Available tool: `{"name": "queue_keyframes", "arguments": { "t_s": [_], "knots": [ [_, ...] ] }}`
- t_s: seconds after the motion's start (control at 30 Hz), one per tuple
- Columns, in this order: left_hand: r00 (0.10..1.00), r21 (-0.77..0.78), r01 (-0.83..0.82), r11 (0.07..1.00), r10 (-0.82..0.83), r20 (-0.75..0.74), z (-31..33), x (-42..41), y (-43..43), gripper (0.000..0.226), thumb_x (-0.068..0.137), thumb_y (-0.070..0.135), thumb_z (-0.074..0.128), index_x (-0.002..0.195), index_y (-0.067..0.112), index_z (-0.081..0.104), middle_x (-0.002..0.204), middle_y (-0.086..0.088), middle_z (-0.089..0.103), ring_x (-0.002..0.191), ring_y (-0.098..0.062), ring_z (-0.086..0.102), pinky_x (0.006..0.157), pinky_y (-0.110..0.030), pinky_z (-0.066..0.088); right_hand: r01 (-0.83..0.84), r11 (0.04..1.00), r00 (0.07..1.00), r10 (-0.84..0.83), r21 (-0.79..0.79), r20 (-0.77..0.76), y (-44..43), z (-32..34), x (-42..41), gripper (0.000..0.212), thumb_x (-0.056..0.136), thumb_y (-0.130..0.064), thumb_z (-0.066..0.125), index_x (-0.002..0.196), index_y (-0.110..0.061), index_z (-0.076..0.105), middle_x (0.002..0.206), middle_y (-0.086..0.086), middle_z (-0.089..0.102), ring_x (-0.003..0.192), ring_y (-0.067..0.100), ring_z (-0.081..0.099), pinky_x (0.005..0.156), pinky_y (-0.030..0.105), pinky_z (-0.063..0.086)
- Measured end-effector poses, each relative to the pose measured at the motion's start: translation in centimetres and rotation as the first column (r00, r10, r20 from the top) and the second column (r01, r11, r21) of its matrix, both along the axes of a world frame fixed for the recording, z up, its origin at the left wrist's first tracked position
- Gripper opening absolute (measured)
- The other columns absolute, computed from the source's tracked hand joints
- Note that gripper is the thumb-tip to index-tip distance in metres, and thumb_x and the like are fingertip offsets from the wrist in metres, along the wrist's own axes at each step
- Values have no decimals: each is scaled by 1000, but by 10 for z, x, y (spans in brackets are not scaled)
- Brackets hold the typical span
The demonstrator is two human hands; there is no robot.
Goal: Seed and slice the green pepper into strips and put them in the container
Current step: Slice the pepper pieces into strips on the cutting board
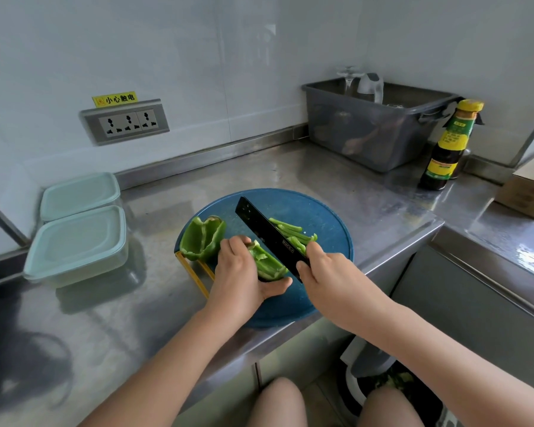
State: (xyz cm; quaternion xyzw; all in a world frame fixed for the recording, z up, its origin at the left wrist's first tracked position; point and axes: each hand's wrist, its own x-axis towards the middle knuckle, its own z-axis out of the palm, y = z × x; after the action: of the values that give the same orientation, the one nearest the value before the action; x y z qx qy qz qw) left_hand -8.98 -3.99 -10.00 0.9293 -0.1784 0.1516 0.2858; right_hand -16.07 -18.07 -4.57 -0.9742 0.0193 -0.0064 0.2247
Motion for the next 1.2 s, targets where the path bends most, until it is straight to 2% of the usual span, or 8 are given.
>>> {"name": "queue_keyframes", "arguments": {
  "t_s": [0.13, 0.57, 0.8, 0.87, 0.93, 1.03, 1.13, 1.2],
  "knots": [
    [1000, 50, 2, 999, -2, -9, 2, -2, 0, 90, 43, 63, 67, 97, -6, 50, 93, -18, 53, 81, -36, 59, 62, -27, 40, -14, 999, 1000, 14, -31, -15, 0, -7, -7, 23, 101, -30, 32, 87, -11, 31, 64, -1, 34, 63, 27, 40, 60, 37, 35],
    [1000, 36, -1, 999, 1, 18, 2, 3, 0, 76, 50, 58, 64, 91, -4, 46, 91, -15, 48, 83, -36, 56, 63, -30, 39, -71, 993, 997, 67, -96, -40, 3, -6, 4, 20, 101, -25, 30, 91, -8, 36, 68, 2, 40, 67, 27, 49, 60, 38, 39],
    [998, 4, 47, 999, -47, -33, 4, 3, 0, 74, 56, 41, 79, 102, -5, 42, 101, -7, 36, 100, -32, 50, 75, -25, 35, -229, 963, 963, 203, -145, -176, 11, 4, 31, 20, 96, -4, 34, 92, -2, 54, 65, 3, 24, 64, 18, 33, 54, 32, 33],
    [995, -3, 74, 997, -74, -73, 6, 2, 1, 75, 61, 34, 81, 111, -3, 40, 104, -2, 27, 107, -27, 45, 78, -20, 30, -238, 942, 955, 182, -238, -235, 17, 13, 40, 25, 94, 2, 35, 95, 1, 61, 62, 3, 25, 62, 19, 28, 49, 28, 22],
    [990, -26, 91, 996, -93, -110, 8, 2, 4, 76, 63, 30, 81, 117, -1, 38, 106, 1, 26, 111, -23, 43, 79, -17, 27, -254, 921, 950, 181, -295, -255, 18, 17, 49, 27, 93, 4, 35, 98, 1, 61, 65, 5, 32, 67, 22, 32, 50, 29, 26],
    [987, -68, 95, 993, -103, -127, 11, 0, 6, 81, 63, 35, 82, 123, 3, 37, 110, 2, 29, 111, -18, 44, 80, -11, 27, -161, 975, 967, 125, -154, -220, 18, 17, 54, 26, 93, 3, 36, 100, 3, 61, 77, 11, 42, 77, 24, 35, 59, 32, 33],
    [981, -72, 106, 992, -116, -153, 16, -1, 7, 90, 63, 43, 82, 132, 10, 34, 122, -2, 35, 111, -17, 46, 81, -11, 27, 0, 999, 988, 7, 41, -157, 10, 9, 53, 19, 97, -9, 35, 97, 0, 52, 74, 3, 45, 60, 17, 35, 52, 30, 35],
    [967, -61, 127, 990, -137, -215, 19, -2, 9, 95, 63, 47, 80, 137, 14, 31, 130, -2, 33, 118, -15, 41, 84, -10, 24, 92, 994, 978, -77, 67, -195, -2, 13, 48, 20, 98, -16, 33, 85, -5, 42, 71, 3, 39, 56, 14, 37, 51, 27, 42]
  ]
}}
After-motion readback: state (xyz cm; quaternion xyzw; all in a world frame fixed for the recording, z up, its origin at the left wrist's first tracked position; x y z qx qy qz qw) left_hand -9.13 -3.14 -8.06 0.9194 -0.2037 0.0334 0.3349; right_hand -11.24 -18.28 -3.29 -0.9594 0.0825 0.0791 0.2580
